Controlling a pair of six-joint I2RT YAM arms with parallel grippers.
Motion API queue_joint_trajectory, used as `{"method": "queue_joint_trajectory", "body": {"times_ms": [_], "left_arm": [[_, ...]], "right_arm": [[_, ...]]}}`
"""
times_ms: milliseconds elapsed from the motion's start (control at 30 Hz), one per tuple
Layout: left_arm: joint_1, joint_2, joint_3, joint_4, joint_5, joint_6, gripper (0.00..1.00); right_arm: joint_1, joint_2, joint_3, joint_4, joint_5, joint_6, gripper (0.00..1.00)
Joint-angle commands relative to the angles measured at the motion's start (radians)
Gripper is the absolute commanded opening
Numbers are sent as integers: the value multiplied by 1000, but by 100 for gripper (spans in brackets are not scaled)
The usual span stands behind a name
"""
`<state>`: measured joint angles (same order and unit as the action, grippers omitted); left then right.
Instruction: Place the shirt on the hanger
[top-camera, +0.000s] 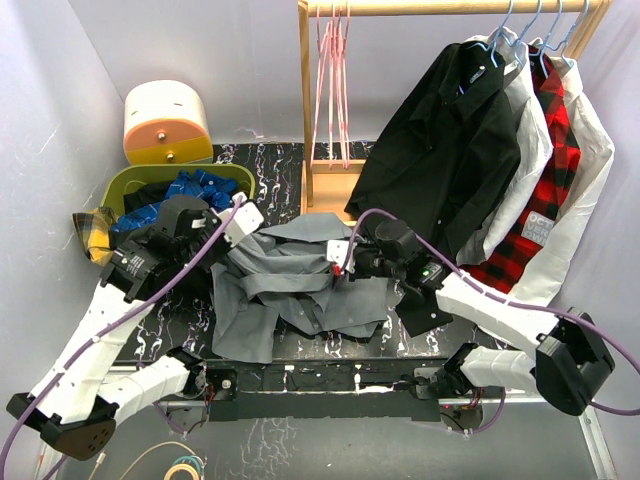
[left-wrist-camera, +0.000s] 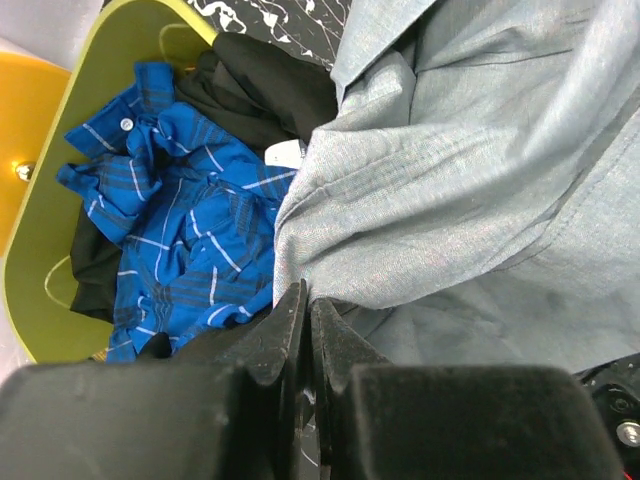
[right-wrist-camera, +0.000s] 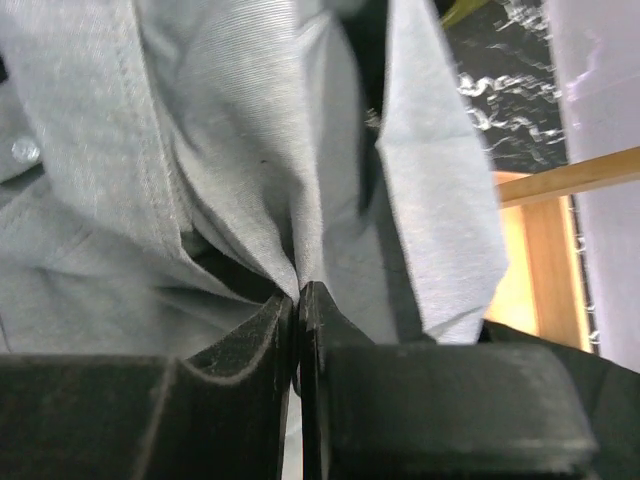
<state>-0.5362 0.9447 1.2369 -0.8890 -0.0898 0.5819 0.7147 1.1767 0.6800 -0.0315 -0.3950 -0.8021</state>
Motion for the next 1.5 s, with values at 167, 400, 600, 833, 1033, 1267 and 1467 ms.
{"method": "queue_joint_trajectory", "body": {"times_ms": [167, 400, 600, 833, 1033, 1267, 1467], "left_arm": [[52, 40, 395, -80, 55, -48, 0], [77, 137, 841, -50, 49, -22, 0], [78, 202, 1085, 14, 25, 14, 0], [78, 114, 712, 8, 57, -53, 0], [78, 32, 147, 86, 115, -105, 0], [79, 164, 42, 155, 105, -73, 0], [81, 280, 48, 266, 73, -119, 0]], "right_arm": [[7, -125, 465, 50, 145, 382, 8], [26, -15, 898, -102, 239, 537, 8], [26, -5, 1058, -74, 252, 547, 8], [26, -57, 817, -151, 265, 654, 8], [27, -184, 217, 106, 134, 886, 8], [26, -62, 58, 279, 226, 938, 8], [-75, 85, 45, 434, 208, 1025, 8]]}}
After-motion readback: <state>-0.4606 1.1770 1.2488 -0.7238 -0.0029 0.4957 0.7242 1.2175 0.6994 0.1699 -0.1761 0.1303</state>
